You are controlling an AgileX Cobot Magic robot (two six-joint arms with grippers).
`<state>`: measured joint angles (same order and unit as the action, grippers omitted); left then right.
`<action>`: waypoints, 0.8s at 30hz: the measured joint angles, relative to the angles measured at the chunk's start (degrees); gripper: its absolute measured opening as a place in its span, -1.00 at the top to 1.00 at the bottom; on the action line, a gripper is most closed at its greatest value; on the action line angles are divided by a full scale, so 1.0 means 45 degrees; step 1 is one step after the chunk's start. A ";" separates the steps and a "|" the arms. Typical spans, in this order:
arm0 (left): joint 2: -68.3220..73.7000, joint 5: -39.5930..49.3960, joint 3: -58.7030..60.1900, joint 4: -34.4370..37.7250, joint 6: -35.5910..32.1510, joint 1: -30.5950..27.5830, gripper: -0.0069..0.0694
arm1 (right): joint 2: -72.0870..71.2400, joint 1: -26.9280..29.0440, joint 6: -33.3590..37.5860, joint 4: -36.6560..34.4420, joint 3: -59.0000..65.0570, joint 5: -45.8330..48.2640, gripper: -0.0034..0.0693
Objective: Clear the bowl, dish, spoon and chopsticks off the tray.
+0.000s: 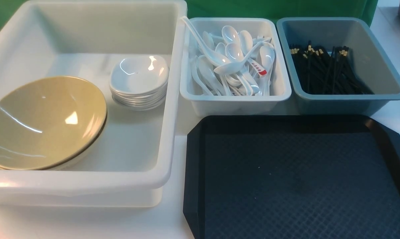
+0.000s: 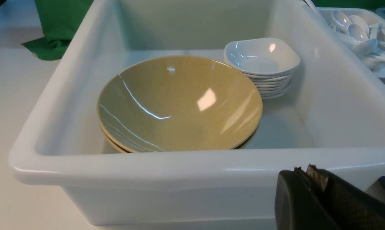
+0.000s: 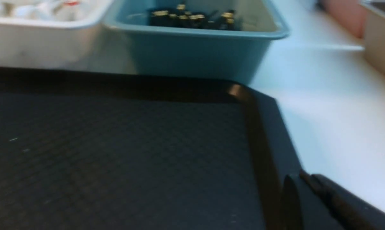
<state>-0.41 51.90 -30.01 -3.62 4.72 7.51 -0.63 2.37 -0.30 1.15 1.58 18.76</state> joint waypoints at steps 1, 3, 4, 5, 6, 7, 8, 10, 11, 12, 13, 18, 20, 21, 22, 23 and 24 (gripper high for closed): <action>0.0000 0.0000 0.0000 0.0000 0.0000 0.0000 0.85 | 0.0000 -0.0134 -0.0010 0.0000 0.0000 0.0000 0.80; 0.0000 0.0000 0.0000 0.0000 0.0000 0.0000 0.85 | 0.0000 -0.0164 -0.0025 0.0005 0.0000 0.0000 0.80; 0.0000 0.0000 0.0000 0.0000 0.0000 0.0000 0.85 | 0.0000 -0.0164 -0.0013 0.0017 0.0000 0.0000 0.80; 0.0000 0.0000 0.0000 0.0000 0.0000 0.0000 0.85 | 0.0000 -0.0164 -0.0004 0.0016 0.0000 0.0000 0.80; 0.0000 0.0000 0.0000 0.0000 0.0000 0.0000 0.85 | 0.0000 -0.0164 -0.0004 0.0016 0.0000 0.0000 0.80; 0.0000 0.0000 0.0000 0.0000 0.0000 0.0000 0.85 | 0.0000 -0.0164 0.0067 0.0020 0.0000 0.0000 0.80; 0.0000 0.0000 0.0000 0.0000 0.0000 0.0000 0.85 | -0.0012 -0.0164 0.0067 0.0020 0.0000 0.0000 0.80; 0.0000 0.0000 0.0000 0.0000 0.0000 0.0000 0.85 | -0.0012 -0.0164 0.0067 0.0020 0.0000 0.0000 0.80; 0.0000 0.0000 0.0000 0.0000 0.0000 0.0000 0.85 | -0.0012 -0.0164 0.0067 0.0030 0.0000 0.0000 0.80; 0.0000 0.0000 0.0000 0.0000 0.0000 0.0000 0.85 | -0.0012 -0.0164 0.0067 0.0030 0.0000 0.0000 0.80; 0.0000 0.0000 0.0000 0.0000 0.0011 0.0000 0.85 | -0.0012 -0.0164 0.0067 0.0030 0.0000 0.0000 0.80; 0.0000 0.0000 0.0000 0.0000 0.0011 0.0000 0.85 | -0.0012 -0.0164 0.0067 0.0030 0.0000 -0.0013 0.80; 0.0000 0.0000 0.0000 0.0000 0.0011 0.0000 0.85 | -0.0012 -0.0164 0.0067 0.0030 0.0000 -0.0013 0.79; 0.0000 0.0000 0.0000 0.0000 0.0011 0.0000 0.85 | -0.0012 -0.0164 0.0067 0.0030 0.0000 -0.0013 0.79; 0.0000 0.0000 0.0000 0.0000 0.0011 0.0000 0.85 | -0.0012 -0.0164 0.0067 0.0030 0.0000 -0.0013 0.79; 0.0000 0.0000 0.0000 0.0000 0.0011 0.0000 0.85 | -0.0012 -0.0164 0.0067 0.0030 0.0000 -0.0013 0.79; 0.0000 0.0000 0.0000 0.0000 0.0011 0.0000 0.85 | -0.0012 -0.0164 0.0067 0.0030 0.0000 -0.0013 0.79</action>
<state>-0.41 51.90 -30.01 -3.62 4.78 7.51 -0.68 1.63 0.00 1.28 1.58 18.70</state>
